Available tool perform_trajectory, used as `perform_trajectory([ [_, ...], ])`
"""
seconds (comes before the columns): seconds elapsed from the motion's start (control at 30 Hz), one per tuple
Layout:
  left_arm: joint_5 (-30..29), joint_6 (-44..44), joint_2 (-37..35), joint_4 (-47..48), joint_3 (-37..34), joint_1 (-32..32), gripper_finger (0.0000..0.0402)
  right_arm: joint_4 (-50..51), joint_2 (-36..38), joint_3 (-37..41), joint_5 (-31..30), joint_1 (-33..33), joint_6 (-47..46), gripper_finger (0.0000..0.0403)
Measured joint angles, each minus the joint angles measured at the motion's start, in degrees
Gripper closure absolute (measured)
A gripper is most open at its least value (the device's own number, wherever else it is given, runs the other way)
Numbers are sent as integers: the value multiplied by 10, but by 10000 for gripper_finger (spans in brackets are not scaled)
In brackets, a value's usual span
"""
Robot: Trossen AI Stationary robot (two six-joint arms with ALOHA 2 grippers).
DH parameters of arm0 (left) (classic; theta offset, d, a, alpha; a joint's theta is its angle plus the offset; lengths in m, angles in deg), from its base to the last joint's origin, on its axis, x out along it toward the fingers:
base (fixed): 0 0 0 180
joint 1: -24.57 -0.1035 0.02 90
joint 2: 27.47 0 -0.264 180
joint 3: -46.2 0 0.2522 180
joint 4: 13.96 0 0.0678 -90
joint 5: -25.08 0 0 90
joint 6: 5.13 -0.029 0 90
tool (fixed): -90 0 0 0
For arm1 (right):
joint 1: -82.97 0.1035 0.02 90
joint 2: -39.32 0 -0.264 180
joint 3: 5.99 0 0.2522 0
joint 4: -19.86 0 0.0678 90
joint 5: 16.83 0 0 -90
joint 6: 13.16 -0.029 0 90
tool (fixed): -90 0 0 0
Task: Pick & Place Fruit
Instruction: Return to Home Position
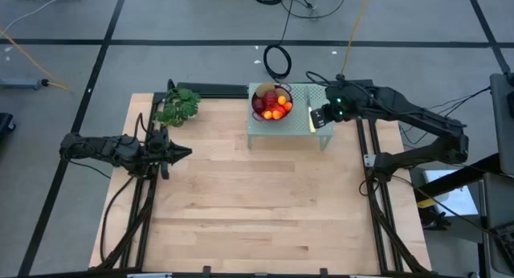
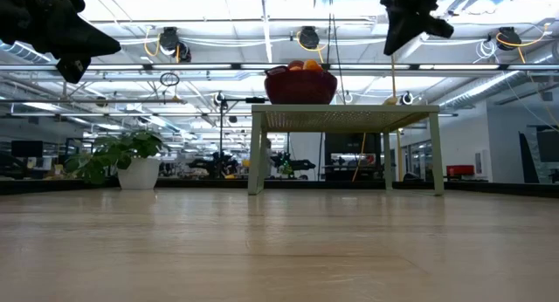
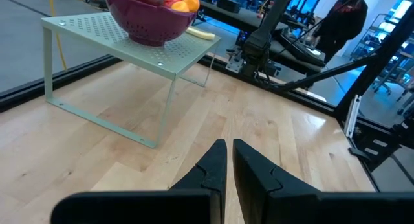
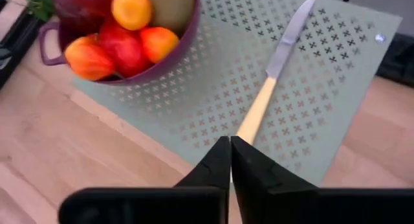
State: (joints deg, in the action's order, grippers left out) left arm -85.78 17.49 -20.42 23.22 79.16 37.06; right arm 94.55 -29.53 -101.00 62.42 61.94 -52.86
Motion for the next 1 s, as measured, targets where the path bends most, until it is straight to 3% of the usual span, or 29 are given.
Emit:
perform_trajectory([
  [0.47, -2, -4, 0, -1, 0, 0, 376, -67, 74, 79, -28, 61, 61, 402],
  [0.63, -2, -24, 0, -1, 0, 0, 376, -112, 127, 120, -27, 76, 105, 399],
  [1.0, -7, -121, 0, -98, 0, 0, 376, -142, 277, 221, -10, 80, 76, 401],
])
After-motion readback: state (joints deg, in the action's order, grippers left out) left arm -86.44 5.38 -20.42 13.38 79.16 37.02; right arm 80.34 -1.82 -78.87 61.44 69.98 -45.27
